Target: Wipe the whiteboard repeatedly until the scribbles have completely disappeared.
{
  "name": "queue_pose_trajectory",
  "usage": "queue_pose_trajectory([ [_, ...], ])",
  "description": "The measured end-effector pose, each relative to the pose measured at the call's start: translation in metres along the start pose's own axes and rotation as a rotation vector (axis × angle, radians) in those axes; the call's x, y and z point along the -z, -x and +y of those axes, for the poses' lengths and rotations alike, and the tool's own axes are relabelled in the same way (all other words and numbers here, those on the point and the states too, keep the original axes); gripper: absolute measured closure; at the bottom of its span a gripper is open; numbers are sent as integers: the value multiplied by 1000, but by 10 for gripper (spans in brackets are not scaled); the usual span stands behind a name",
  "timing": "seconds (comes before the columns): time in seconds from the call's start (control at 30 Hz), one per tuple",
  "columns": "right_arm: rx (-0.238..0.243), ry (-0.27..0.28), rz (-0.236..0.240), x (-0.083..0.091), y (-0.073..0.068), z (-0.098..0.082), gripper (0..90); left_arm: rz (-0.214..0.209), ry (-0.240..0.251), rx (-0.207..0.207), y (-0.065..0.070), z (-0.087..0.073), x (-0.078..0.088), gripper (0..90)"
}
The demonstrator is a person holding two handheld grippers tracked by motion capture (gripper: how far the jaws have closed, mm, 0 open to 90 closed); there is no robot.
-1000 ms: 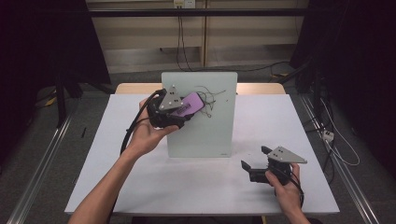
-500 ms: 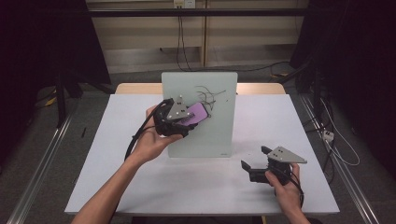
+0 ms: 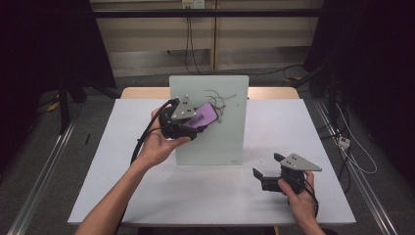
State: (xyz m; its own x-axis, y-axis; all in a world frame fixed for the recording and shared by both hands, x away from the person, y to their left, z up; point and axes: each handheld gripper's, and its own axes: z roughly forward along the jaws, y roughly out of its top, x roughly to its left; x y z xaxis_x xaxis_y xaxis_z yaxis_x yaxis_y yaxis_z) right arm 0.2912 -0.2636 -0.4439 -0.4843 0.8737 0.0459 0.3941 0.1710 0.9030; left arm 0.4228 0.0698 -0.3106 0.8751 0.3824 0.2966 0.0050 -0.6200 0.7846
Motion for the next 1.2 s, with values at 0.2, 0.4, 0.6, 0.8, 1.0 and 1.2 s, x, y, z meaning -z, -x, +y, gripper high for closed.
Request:
queue_pose_trajectory([
  [0.2, -5, 1, 0, 0, 0, 0, 52, 25, 27, 12, -13, 9, 9, 411],
  [0.4, -1, 3, 0, 1, 0, 0, 52, 47, 46, 28, -26, 21, 18, 411],
  [0.6, -2, 1, 3, 1, 0, 0, 52, 56, 87, 53, -36, 31, 21, 411],
  [0.8, -1, 1, 4, 1, 0, 0, 52, 55, 83, 50, -32, 35, 16, 411],
  [1.0, -2, 2, 4, 1, -1, 0, 52, 55, 43, 6, -21, 37, 6, 410],
  [1.2, -1, 2, 5, 1, -1, 0, 52, 40, 13, -25, -7, 35, -4, 410],
])
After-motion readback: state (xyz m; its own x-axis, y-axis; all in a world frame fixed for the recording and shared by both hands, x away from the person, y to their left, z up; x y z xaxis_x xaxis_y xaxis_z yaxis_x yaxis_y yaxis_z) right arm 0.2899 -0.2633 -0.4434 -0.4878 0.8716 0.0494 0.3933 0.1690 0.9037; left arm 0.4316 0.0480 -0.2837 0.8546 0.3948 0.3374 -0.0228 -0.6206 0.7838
